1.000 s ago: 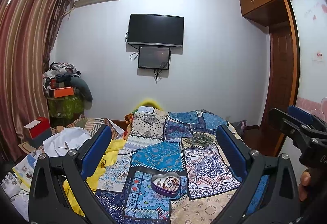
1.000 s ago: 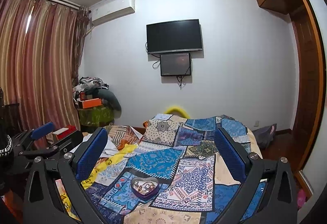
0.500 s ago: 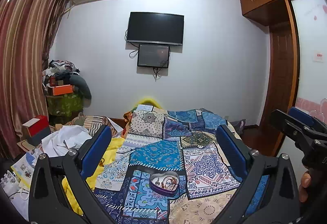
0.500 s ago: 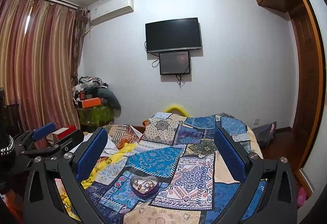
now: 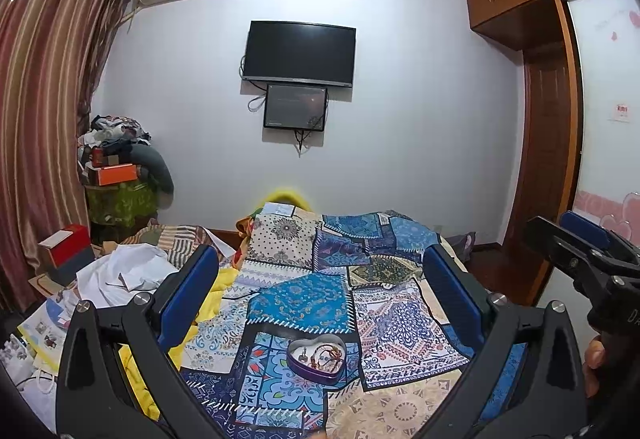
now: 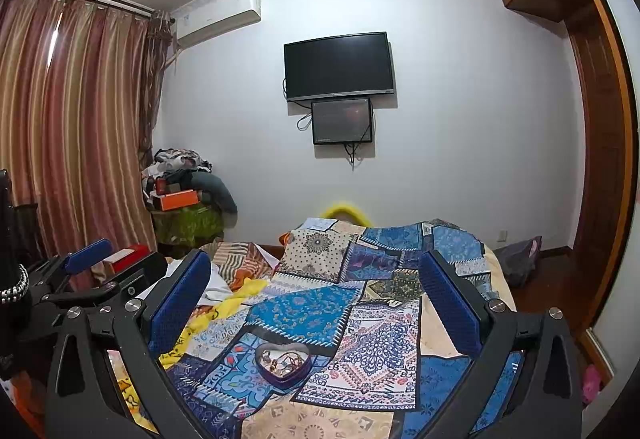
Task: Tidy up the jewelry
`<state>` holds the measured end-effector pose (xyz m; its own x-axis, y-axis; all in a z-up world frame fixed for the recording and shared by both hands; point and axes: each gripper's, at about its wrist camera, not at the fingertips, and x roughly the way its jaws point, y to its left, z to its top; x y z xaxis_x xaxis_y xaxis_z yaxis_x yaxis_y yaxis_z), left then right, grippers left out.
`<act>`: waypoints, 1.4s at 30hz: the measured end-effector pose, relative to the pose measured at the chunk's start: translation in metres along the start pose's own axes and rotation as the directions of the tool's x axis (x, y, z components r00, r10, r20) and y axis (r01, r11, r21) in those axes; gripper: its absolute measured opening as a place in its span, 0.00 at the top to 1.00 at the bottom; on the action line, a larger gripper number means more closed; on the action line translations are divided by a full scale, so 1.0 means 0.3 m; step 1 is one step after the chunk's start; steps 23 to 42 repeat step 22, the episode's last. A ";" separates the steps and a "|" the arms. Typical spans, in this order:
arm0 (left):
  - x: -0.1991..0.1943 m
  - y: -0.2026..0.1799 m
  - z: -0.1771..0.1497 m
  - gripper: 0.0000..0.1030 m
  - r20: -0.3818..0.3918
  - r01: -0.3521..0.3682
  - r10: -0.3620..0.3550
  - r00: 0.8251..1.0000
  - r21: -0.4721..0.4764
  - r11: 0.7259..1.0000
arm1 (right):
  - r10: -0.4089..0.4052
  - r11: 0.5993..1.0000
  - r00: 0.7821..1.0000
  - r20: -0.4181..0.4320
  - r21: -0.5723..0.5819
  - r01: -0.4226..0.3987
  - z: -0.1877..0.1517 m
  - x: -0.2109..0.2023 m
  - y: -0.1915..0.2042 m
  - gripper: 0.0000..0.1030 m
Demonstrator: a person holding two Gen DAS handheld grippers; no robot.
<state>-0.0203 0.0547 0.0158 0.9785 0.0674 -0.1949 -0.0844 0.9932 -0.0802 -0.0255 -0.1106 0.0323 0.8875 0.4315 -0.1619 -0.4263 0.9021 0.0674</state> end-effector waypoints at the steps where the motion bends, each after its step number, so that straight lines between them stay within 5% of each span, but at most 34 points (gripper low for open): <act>1: 0.001 0.001 -0.002 0.00 -0.004 0.003 -0.003 1.000 0.001 1.000 | 0.000 1.000 1.000 -0.001 0.001 0.000 -0.001 0.001 -0.001 0.00; 42: 0.017 0.017 -0.014 0.00 -0.026 0.022 -0.022 0.999 -0.007 1.000 | 0.003 1.000 1.000 -0.019 0.008 -0.003 -0.007 0.018 -0.013 0.00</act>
